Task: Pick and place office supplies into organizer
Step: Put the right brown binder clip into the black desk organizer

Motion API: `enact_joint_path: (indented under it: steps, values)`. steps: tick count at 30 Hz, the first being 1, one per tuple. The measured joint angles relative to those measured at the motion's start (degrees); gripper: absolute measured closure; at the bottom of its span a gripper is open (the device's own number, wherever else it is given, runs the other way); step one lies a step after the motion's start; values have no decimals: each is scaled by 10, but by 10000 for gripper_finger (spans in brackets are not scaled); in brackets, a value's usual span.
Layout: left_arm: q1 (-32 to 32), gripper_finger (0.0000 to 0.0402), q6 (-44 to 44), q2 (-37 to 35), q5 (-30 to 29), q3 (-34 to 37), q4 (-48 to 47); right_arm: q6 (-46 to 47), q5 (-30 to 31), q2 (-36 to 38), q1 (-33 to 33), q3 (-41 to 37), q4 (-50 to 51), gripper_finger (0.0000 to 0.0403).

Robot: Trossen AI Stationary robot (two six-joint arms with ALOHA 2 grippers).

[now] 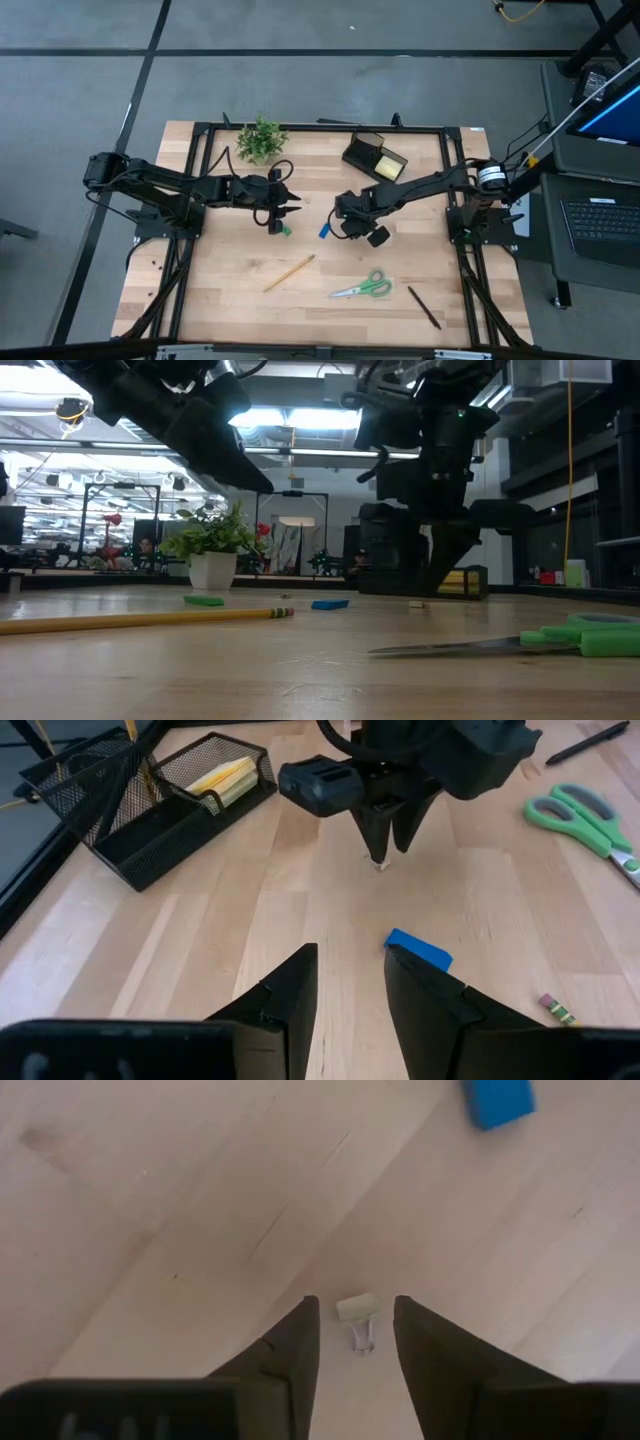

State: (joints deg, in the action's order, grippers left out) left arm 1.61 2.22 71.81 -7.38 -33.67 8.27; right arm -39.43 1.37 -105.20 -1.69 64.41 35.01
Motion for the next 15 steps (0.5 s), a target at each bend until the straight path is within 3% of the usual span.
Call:
enact_joint_path:
  steps: [15]
  values:
    - [0, 288, -15, 0, 0, 0, -10, -15, -13, -35, 18, 3, 0, 272]
